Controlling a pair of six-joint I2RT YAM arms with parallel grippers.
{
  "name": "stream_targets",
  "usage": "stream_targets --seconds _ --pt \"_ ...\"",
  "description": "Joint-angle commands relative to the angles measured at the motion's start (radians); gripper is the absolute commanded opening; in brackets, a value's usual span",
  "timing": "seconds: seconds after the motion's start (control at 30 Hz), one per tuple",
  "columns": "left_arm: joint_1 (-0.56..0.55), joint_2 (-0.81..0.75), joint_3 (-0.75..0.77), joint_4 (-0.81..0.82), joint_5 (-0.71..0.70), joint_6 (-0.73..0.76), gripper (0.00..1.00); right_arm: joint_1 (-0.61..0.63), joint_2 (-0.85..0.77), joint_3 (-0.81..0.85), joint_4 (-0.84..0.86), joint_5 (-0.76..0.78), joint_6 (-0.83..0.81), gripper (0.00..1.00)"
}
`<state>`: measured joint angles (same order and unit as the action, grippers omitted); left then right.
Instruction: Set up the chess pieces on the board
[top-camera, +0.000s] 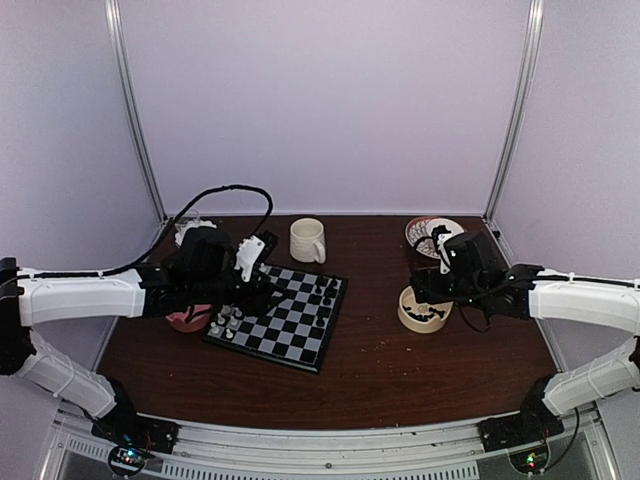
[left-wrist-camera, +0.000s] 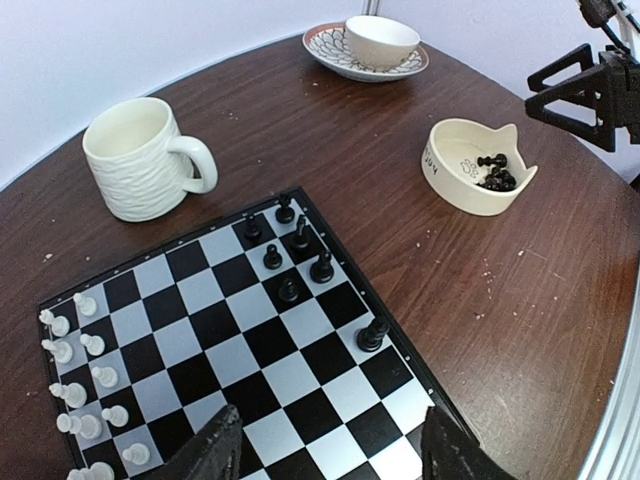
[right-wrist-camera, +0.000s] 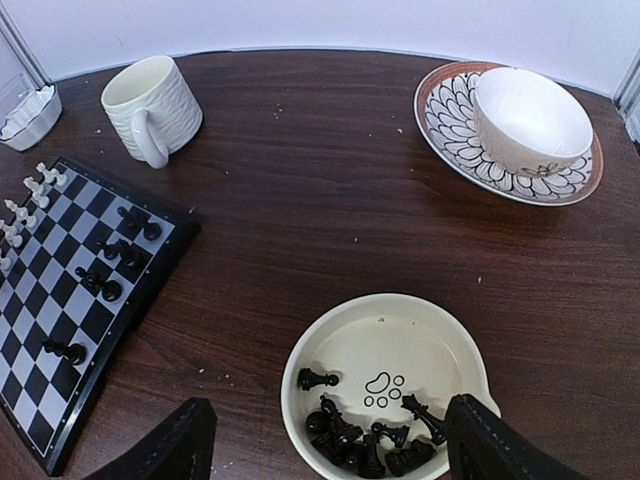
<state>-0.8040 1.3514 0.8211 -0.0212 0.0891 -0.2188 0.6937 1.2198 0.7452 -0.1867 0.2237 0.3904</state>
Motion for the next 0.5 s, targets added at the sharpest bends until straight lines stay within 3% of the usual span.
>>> stream_targets --seconds 0.0,0.13,0.27,0.37,0.47 --pt "0.005 -0.037 -0.017 0.092 -0.056 0.010 0.65 -0.008 -0.011 -0.024 0.008 0.044 0.044 0.81" --pt "0.005 -0.044 -0.029 0.103 -0.065 -0.007 0.70 -0.011 0.053 0.013 -0.027 0.054 0.095 0.82" --pt "0.005 -0.063 -0.061 0.130 -0.164 -0.025 0.96 -0.010 0.153 0.130 -0.145 0.082 0.136 0.83" --pt "0.005 -0.061 -0.068 0.137 -0.188 -0.023 0.98 -0.009 0.212 0.188 -0.211 0.148 0.139 0.68" --pt "0.005 -0.051 -0.054 0.126 -0.186 -0.023 0.98 -0.011 0.228 0.199 -0.235 0.150 0.137 0.68"
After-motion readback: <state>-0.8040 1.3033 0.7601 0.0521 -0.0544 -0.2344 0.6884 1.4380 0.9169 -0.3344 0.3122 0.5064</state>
